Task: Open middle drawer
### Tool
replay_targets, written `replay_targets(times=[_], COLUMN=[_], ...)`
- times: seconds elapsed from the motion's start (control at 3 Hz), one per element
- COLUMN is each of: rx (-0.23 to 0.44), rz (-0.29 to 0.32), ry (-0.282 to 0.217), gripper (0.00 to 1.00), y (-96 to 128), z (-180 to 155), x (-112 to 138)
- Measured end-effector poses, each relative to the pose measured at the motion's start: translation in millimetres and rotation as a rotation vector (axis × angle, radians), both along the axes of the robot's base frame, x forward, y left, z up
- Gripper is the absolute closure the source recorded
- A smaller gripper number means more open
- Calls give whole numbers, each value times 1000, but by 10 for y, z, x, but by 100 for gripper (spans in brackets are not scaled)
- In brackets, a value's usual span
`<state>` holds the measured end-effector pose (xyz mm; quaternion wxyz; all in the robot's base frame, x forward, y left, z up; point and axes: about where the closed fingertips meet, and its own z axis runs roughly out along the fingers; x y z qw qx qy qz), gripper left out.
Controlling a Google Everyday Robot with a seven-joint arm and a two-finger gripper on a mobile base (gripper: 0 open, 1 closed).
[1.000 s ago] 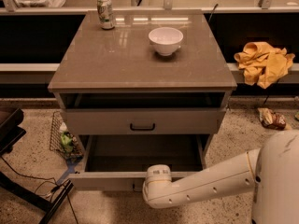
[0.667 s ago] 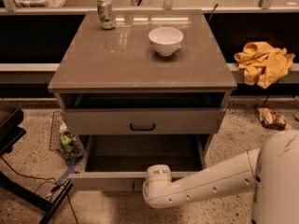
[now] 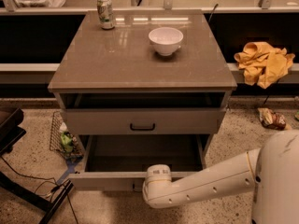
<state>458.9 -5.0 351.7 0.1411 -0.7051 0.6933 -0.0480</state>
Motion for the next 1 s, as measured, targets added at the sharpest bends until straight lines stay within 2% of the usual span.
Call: replay_targets(times=[0.33, 1.0], rx=[0, 0], rz=[0, 0], ry=[0, 0], gripper=[55, 8], y=[0, 0], z=[-1, -1], x=[-1, -1])
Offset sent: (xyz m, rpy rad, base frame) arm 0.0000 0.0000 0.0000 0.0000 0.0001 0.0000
